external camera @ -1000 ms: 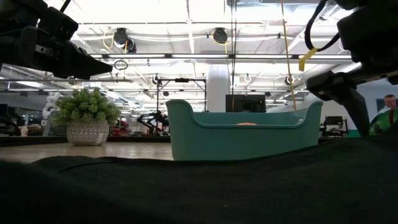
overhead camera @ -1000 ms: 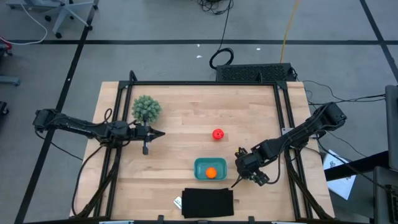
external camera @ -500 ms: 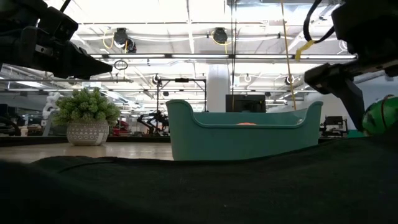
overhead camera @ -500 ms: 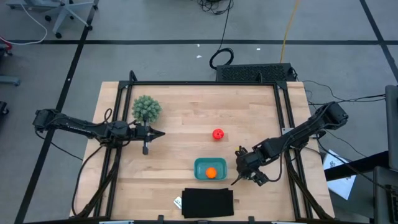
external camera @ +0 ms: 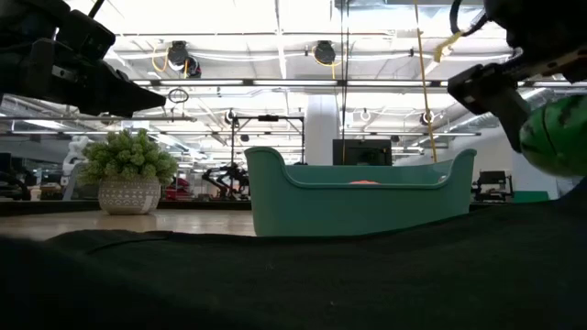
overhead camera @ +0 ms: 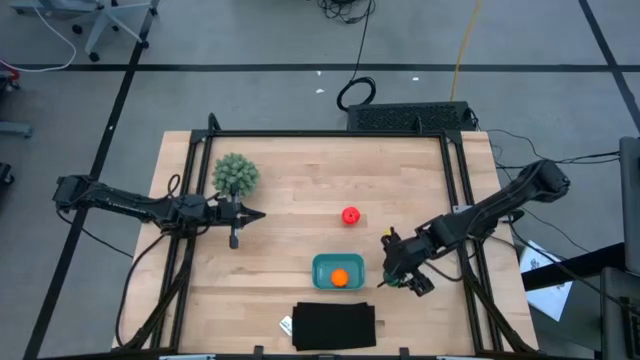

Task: Pick and placing Produce into tupperware
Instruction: Put the watermelon in the blue bin

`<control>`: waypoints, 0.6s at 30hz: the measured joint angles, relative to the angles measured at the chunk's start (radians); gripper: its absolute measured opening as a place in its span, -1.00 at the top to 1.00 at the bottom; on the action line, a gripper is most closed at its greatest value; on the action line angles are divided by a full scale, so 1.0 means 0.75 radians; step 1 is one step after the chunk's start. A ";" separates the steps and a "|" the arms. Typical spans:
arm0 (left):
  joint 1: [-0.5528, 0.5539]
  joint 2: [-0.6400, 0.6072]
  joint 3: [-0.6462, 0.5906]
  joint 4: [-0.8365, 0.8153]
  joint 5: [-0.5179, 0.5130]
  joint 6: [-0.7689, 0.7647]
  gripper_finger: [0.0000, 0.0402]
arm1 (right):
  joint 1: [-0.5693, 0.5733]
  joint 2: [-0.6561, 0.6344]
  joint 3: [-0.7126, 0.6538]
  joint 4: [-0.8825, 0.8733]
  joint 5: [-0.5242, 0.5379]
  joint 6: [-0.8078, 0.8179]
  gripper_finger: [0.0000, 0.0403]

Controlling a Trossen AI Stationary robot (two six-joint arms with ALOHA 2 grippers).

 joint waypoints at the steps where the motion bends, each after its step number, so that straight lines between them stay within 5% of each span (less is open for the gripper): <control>1: 0.000 0.000 0.000 0.000 0.000 0.000 0.99 | -0.005 -0.014 0.001 0.000 0.000 0.008 -0.58; 18: 0.000 0.000 0.000 0.001 0.000 0.000 1.00 | -0.053 -0.045 0.429 -0.412 0.070 -0.033 -0.58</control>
